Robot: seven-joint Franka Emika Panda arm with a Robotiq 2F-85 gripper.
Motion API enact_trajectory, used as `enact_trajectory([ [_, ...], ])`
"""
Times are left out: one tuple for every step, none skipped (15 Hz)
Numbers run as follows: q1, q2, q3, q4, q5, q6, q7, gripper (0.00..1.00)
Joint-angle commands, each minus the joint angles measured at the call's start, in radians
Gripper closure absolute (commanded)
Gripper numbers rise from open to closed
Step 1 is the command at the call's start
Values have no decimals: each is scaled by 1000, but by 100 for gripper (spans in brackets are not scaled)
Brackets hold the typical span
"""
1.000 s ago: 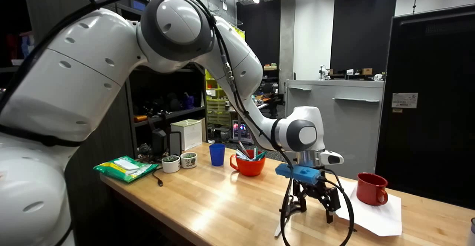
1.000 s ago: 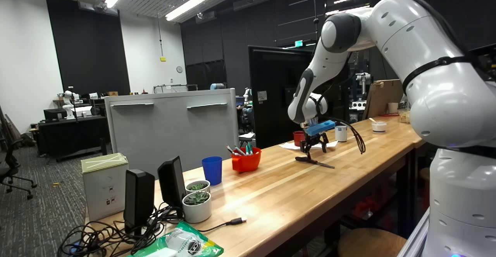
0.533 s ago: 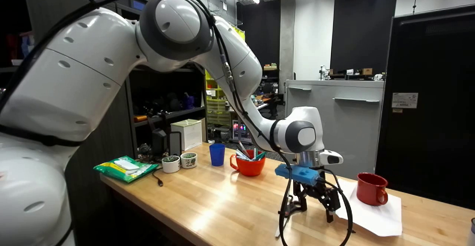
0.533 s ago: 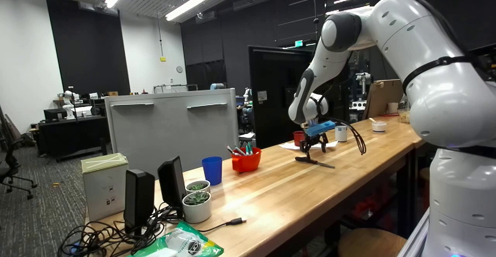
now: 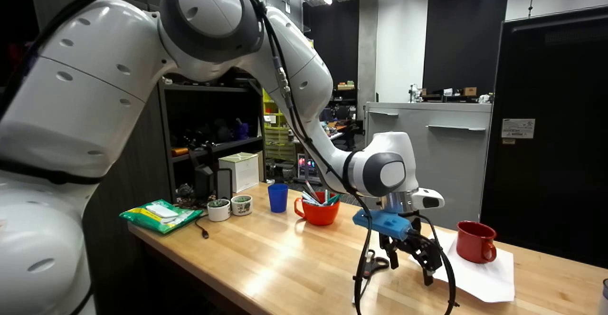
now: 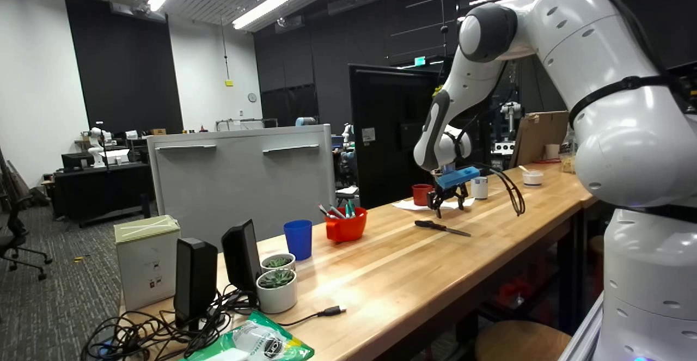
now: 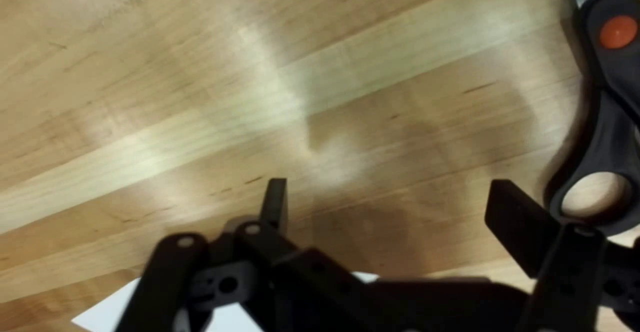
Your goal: Move the black pair of scissors to the right and turn it in the opposite direction
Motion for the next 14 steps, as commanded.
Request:
enact_trajectory([
  [-8, -9, 6, -6, -5, -2, 3, 0],
  [-8, -14, 6, -10, -5, -1, 3, 0],
  [-8, -15, 6, -12, -5, -1, 3, 0],
  [-7, -15, 6, -13, -5, 0, 3, 0],
  [-7, -15, 6, -14, -5, 1, 3, 0],
  [-11, -7, 5, -11, -3, 4, 5, 0],
  [-16, -9, 6, -16, -2, 19, -4, 0],
  [-15, -15, 4, -22, -7, 27, -8, 0],
  [-12, -26, 0, -29, -17, 37, -9, 0],
  [-5, -41, -8, -36, -32, 48, -8, 0],
  [2, -59, -14, -44, -44, 57, -11, 0],
  [7, -72, -19, -51, -57, 69, -14, 0],
  [10, -85, -18, -59, -74, 77, -26, 0],
  [9, -100, -12, -66, -88, 81, -43, 0],
])
